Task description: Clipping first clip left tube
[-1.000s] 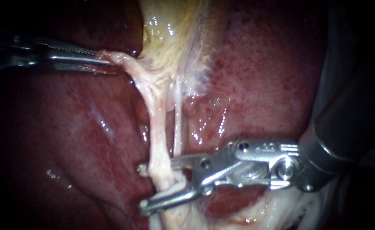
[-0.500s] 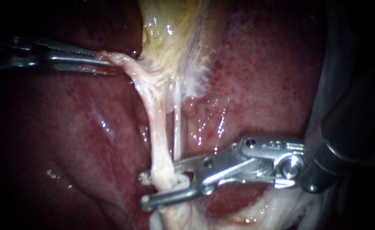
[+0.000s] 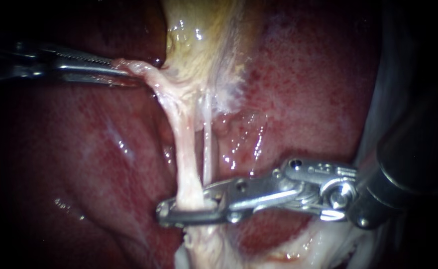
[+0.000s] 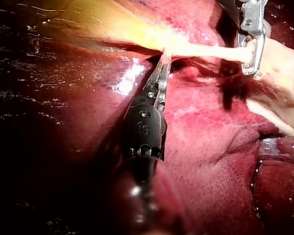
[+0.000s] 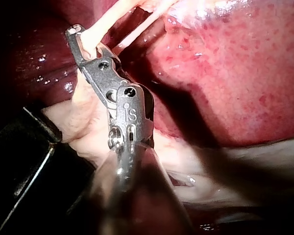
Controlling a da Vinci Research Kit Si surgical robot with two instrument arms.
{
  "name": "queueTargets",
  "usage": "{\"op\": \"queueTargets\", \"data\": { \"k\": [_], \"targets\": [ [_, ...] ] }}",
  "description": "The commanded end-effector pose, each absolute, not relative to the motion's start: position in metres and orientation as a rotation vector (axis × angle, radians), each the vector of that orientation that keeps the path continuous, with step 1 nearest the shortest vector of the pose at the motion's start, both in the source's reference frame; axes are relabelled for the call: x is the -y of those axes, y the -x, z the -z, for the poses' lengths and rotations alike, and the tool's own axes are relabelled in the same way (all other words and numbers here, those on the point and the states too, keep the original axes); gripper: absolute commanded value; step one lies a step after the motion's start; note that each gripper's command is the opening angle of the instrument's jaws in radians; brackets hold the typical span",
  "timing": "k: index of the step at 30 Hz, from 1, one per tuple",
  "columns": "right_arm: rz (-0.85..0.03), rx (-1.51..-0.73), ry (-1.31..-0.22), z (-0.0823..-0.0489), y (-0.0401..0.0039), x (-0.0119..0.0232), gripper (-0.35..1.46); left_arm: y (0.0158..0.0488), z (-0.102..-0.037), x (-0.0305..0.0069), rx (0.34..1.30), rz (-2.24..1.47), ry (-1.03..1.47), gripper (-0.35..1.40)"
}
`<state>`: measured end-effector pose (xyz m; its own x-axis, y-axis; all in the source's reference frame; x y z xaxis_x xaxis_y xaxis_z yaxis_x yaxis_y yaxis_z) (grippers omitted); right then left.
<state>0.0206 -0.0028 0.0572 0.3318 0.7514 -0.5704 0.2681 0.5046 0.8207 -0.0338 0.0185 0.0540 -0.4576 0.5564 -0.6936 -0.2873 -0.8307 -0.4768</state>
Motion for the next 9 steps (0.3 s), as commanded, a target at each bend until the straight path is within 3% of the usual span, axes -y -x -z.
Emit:
{"op": "queueTargets", "data": {
  "k": [1,9],
  "targets": [
    [-0.404,-1.237,-1.046,-0.0573,-0.0206,0.0029,-0.35,0.0338,-0.0540,-0.0185,0.401,-2.289,1.242,-0.35],
    [-0.428,-1.223,-1.064,-0.0577,-0.0208,0.0029,-0.35,0.0339,-0.0541,-0.0186,0.401,-2.288,1.242,-0.35]
  ]
}}
